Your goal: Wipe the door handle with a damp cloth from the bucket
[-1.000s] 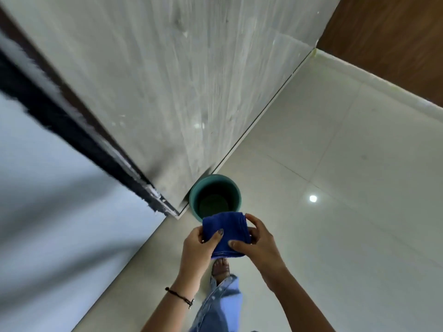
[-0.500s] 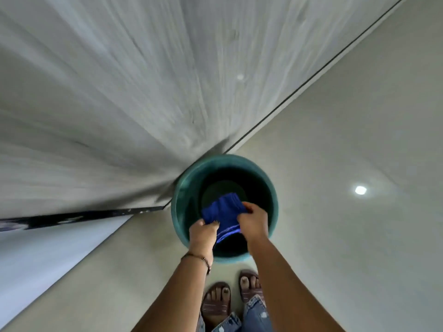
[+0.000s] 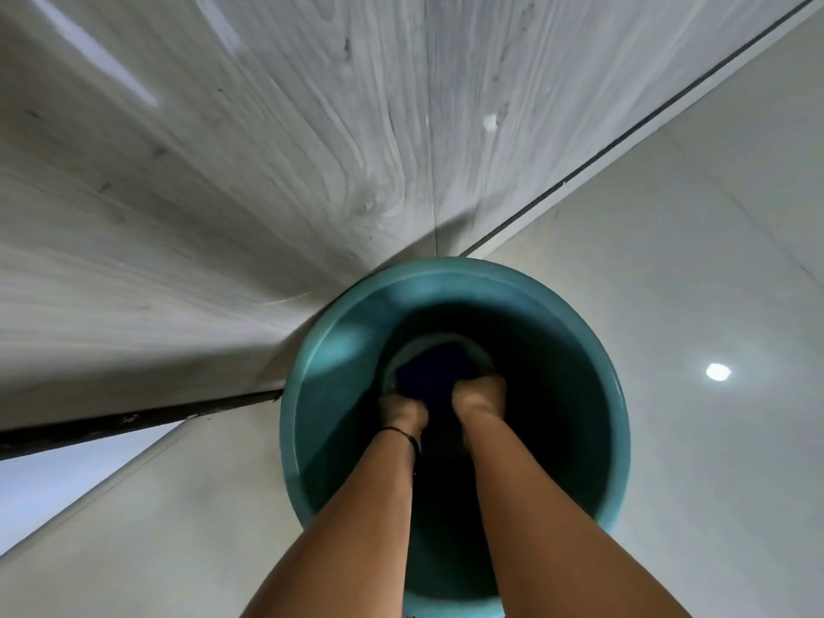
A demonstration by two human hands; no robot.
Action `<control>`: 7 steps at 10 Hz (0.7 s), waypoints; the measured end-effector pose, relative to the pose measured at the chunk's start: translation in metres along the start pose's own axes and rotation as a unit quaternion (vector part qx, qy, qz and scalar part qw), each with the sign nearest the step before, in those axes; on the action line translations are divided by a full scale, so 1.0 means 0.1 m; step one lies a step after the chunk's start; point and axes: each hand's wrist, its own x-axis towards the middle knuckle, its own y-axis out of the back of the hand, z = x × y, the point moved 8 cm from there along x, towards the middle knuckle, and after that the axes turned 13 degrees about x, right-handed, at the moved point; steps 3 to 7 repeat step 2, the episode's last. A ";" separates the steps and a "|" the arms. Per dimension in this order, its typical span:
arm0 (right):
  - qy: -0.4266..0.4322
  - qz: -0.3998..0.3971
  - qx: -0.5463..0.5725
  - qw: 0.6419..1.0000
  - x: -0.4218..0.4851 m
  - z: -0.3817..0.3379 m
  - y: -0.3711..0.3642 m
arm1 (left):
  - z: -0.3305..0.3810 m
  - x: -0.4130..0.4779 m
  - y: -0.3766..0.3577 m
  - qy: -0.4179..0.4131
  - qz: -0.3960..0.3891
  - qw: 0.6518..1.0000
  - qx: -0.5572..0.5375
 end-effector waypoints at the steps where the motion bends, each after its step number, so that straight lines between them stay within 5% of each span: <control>1: 0.003 -0.004 0.017 1.000 -0.18 -0.08 0.10 | 0.01 -0.12 0.02 -0.016 -0.011 1.000 0.006; 7: 0.037 0.000 0.014 0.999 -0.48 -0.17 0.28 | 0.02 -0.42 0.16 -0.061 -0.006 0.998 0.023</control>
